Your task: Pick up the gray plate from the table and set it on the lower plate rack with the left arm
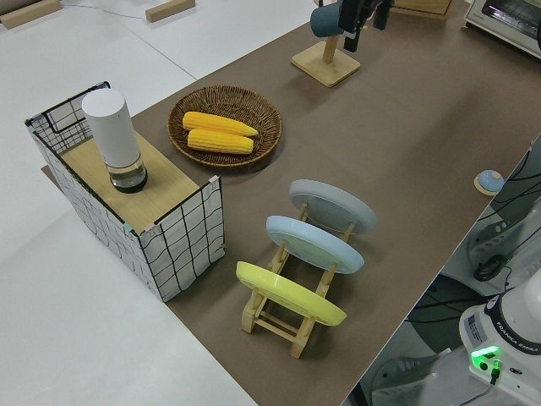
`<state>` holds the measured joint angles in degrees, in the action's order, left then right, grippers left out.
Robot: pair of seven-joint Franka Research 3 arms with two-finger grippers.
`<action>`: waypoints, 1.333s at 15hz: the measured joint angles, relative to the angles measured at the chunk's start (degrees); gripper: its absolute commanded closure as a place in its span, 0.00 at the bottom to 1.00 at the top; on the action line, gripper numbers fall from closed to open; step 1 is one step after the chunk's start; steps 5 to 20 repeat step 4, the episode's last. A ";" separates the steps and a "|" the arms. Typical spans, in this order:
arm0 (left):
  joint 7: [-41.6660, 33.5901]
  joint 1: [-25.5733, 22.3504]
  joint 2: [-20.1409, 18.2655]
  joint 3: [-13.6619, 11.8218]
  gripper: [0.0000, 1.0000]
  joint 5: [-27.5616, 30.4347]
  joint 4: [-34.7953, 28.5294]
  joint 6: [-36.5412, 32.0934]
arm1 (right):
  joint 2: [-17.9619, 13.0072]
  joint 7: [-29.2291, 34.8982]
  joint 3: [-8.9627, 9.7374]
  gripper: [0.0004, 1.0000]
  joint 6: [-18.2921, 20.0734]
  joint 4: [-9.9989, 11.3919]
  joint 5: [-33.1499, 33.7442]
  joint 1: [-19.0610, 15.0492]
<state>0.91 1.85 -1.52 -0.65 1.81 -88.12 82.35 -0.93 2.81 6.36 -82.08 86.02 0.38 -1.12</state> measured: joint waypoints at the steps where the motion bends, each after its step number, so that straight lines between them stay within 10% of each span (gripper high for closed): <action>1: -0.21 -0.11 0.00 -0.01 0.00 0.02 0.11 0.00 | 0.00 0.00 0.00 0.01 0.00 0.00 0.00 0.00; 20: -1.55 -1.07 -0.16 0.29 0.00 0.03 0.43 0.00 | 0.00 0.00 0.00 0.01 0.00 0.00 0.00 0.00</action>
